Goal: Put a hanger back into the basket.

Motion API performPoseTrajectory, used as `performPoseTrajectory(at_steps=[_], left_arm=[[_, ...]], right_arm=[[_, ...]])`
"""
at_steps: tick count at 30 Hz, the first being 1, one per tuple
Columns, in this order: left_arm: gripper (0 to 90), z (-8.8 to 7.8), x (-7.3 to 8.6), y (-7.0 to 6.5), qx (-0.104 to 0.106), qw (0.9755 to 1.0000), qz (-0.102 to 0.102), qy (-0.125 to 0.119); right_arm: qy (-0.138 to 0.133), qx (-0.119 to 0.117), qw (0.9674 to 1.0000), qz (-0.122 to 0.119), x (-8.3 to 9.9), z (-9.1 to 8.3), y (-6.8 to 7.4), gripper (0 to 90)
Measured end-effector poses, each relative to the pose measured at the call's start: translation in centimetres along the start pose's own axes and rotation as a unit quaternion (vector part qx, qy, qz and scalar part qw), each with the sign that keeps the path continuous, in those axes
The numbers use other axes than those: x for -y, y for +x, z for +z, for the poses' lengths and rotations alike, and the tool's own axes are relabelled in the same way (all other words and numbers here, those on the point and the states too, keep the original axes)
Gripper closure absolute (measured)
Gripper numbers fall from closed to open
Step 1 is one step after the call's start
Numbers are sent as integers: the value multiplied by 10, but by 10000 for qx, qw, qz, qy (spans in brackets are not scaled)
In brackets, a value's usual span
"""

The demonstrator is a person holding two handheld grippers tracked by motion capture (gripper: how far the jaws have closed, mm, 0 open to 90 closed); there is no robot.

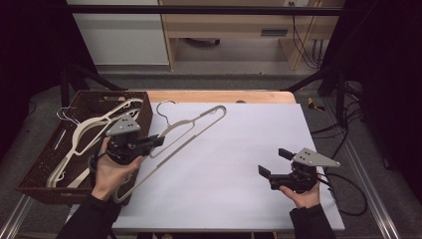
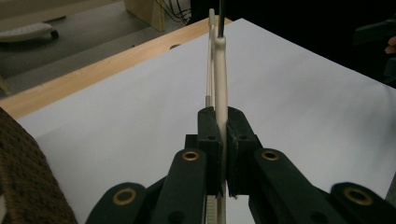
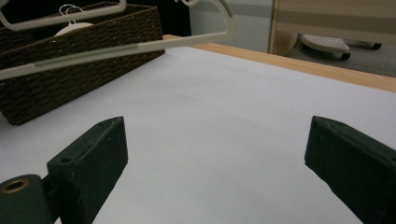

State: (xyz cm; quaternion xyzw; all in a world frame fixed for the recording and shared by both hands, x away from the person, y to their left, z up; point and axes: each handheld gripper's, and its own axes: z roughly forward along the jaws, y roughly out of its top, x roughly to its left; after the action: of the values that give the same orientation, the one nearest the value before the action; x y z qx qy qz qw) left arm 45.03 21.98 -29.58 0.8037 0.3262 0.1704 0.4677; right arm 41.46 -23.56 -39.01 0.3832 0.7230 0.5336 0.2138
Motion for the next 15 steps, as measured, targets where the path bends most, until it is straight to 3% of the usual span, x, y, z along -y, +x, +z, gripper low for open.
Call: performPoseTrajectory(at_steps=[4, 15], left_arm=[[863, -16, -7, 12, 111, 9999, -25, -124], [863, -65, -20, 57, -42, 9994, 4, -342]], right_arm=[[-28, 51, 10000, 29, 1, -2, 0, 40], [24, 117, 9999, 50, 3, -3, -1, 34]])
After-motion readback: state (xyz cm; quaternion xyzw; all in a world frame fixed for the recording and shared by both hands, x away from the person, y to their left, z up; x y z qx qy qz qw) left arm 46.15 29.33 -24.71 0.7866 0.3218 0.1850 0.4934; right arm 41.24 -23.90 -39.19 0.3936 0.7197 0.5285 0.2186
